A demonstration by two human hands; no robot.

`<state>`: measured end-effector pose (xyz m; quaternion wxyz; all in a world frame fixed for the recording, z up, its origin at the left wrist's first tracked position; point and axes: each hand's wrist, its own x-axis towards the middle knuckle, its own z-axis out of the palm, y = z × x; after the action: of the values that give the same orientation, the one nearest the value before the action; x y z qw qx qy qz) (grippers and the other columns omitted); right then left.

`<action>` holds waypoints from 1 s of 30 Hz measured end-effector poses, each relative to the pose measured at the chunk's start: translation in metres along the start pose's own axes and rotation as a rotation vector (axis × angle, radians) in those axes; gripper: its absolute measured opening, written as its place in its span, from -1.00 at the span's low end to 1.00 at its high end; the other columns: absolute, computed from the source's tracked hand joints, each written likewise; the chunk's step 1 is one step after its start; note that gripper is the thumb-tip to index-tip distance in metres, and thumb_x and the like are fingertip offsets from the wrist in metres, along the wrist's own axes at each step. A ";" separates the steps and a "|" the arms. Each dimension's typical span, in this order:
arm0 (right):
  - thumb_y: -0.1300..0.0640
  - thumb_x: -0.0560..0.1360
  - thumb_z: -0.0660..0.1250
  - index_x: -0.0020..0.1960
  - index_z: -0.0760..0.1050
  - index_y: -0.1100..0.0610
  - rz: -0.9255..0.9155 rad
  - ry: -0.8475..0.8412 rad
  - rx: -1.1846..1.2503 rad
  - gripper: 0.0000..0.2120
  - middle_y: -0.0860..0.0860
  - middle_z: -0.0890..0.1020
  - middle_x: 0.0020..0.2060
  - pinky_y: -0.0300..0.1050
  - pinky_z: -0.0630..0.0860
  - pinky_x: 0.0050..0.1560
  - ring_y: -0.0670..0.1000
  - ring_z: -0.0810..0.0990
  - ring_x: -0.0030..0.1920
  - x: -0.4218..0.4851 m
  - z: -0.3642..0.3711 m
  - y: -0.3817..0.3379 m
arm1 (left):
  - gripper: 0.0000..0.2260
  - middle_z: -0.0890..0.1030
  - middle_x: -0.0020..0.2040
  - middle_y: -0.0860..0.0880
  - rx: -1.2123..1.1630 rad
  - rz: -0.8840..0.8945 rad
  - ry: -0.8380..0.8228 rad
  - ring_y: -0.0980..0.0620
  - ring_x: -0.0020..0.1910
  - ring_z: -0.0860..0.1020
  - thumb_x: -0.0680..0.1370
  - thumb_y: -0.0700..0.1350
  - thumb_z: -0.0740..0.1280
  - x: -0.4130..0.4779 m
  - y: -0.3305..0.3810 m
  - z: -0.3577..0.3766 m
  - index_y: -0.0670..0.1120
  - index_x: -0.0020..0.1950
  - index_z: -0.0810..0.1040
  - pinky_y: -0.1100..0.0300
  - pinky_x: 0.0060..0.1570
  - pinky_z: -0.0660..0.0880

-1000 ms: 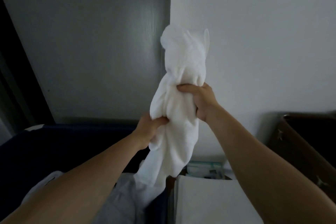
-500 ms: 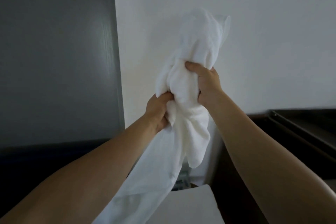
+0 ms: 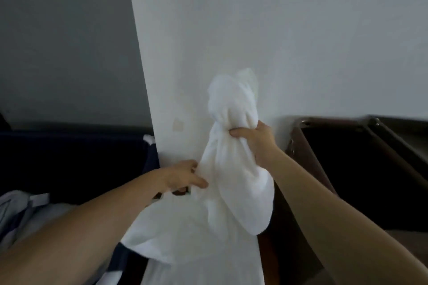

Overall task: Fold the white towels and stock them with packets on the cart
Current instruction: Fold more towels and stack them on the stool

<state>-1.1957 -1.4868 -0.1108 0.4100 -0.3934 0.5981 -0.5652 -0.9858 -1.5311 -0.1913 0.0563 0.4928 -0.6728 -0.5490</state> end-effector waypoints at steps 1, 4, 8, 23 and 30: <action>0.28 0.26 0.58 -0.06 0.62 0.08 0.042 0.001 -0.010 -0.69 0.06 0.72 -0.16 0.03 0.66 -0.06 0.10 0.70 -0.11 0.001 0.001 0.024 | -0.57 0.60 0.18 0.03 0.091 -0.049 -0.001 0.02 0.06 0.59 0.42 -0.06 0.52 0.000 -0.019 -0.003 0.04 0.25 0.50 0.18 -0.02 0.53; 0.09 0.30 0.60 0.02 0.59 0.01 0.187 -0.012 -0.059 -0.66 0.00 0.70 -0.11 0.04 0.62 0.02 0.08 0.68 -0.07 0.006 0.005 0.089 | -0.59 0.49 0.22 0.06 0.168 -0.137 0.059 0.04 0.17 0.49 0.49 -0.14 0.48 -0.005 -0.064 -0.003 0.04 0.27 0.42 0.26 0.02 0.41; -0.03 0.33 0.58 0.22 0.56 0.17 0.459 -0.048 -0.145 -0.46 0.10 0.67 0.03 0.18 0.59 0.12 0.19 0.65 0.01 0.009 0.011 0.160 | -0.10 0.31 0.46 -0.07 0.101 -0.267 0.016 0.05 0.27 0.39 0.41 0.04 0.56 0.002 -0.112 0.013 0.00 0.58 0.09 0.24 0.24 0.37; 0.17 0.50 0.43 -0.06 0.62 0.23 0.392 0.105 -0.080 -0.89 0.17 0.68 -0.10 0.05 0.58 0.00 0.17 0.64 -0.09 -0.012 -0.001 0.104 | -0.74 0.68 0.00 -0.10 -0.545 -0.067 0.069 -0.11 -0.05 0.64 0.54 -0.16 0.36 0.035 -0.055 0.066 -0.16 0.22 0.57 -0.01 -0.09 0.62; -0.25 0.45 0.40 0.40 0.38 -0.13 0.031 -0.043 -0.500 -0.43 -0.11 0.33 0.38 -0.08 0.34 0.29 -0.07 0.33 0.34 -0.054 -0.006 0.113 | -0.73 0.64 -0.12 -0.23 -0.843 -0.150 0.143 -0.15 -0.27 0.62 0.51 -0.23 0.32 0.015 0.010 0.019 -0.31 0.16 0.59 0.11 -0.38 0.58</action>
<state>-1.1828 -1.4286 -0.2206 0.3211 -0.4851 0.7164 -0.3850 -1.0114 -1.5296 -0.1975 0.2588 0.5112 -0.3465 -0.7428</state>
